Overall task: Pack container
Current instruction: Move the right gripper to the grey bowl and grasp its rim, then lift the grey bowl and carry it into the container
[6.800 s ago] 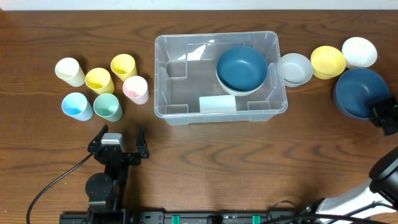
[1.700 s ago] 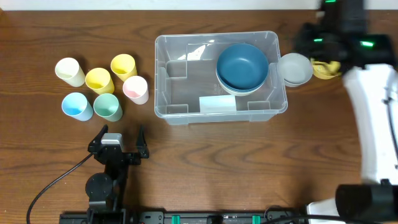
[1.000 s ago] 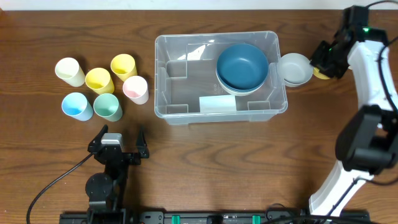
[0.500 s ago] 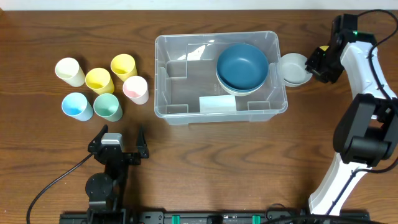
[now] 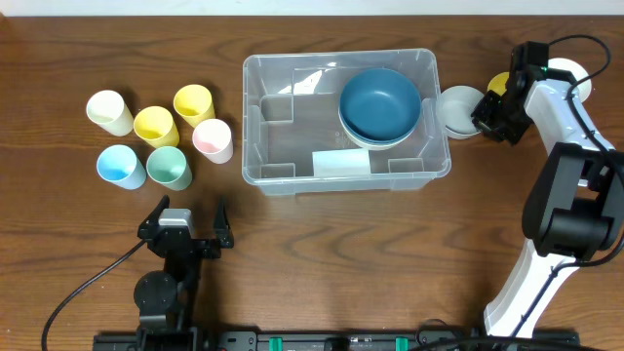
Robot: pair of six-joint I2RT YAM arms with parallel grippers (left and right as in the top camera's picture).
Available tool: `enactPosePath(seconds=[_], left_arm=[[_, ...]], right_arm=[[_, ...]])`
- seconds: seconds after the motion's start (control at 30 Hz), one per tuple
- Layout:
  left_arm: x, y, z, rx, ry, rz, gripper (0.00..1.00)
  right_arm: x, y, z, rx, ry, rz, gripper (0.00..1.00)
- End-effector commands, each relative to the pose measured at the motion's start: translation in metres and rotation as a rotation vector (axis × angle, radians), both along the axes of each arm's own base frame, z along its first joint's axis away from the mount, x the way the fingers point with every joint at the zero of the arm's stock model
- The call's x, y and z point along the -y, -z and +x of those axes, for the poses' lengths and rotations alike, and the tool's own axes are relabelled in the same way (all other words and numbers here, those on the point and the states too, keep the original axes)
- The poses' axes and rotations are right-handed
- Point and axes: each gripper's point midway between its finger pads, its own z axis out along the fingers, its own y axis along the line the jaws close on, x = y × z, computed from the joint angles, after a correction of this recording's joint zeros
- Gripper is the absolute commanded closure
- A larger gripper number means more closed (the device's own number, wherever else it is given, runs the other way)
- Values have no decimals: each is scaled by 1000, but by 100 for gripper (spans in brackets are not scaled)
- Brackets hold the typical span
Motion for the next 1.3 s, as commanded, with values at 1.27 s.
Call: enactPosePath(seconds=[1.27], left_arm=[[1, 16, -1, -47, 11, 15, 2]], right_arm=[[-99, -246, -6, 602, -257, 181, 99]])
